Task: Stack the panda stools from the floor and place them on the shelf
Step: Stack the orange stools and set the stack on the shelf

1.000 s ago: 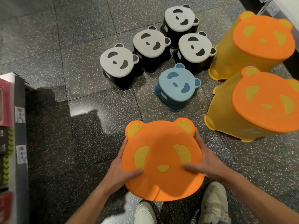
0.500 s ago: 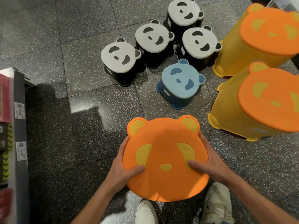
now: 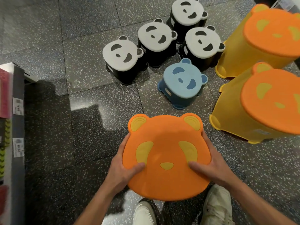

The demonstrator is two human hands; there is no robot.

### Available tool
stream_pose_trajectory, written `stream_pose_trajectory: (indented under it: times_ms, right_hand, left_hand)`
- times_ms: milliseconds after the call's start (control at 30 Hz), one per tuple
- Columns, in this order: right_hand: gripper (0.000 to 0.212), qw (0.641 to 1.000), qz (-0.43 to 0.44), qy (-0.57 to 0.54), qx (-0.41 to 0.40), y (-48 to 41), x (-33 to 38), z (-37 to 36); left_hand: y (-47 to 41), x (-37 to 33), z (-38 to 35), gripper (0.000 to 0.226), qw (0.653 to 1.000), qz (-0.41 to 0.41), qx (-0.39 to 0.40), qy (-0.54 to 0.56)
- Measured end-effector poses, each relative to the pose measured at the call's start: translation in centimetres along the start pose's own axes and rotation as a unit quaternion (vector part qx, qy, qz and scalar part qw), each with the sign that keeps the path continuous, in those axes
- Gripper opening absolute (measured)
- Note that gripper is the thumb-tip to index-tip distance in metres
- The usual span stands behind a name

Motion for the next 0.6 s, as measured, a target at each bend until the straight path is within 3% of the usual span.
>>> stream_pose_trajectory:
  times_ms: [167,333,600]
  right_hand:
    - [0.117,1.000,0.021,-0.011,-0.020,0.5,2.1,0.8]
    - [0.136,0.997,0.049,-0.058,-0.034,2.3,5.5,2.2]
    - [0.117,0.991,0.068,-0.047,-0.104,9.6,12.7,9.0]
  left_hand:
    - [-1.3,-1.7,0.2,0.113,1.000,-0.025,0.003,-0.001]
    - [-2.7,-6.4,1.0,0.117,0.999,-0.050,0.012,-0.004]
    - [-4.4,-19.4,0.1,0.122,0.995,-0.083,0.049,0.002]
Point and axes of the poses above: each hand's wrist, its own y-axis away from the middle knuckle, its own z-axis out of the back of the hand, x = y × z, the point moved 2 cm from there along -y, towards the middle knuckle, and after that the axes turned 13 degrees about -z, right-handed, at the moved point
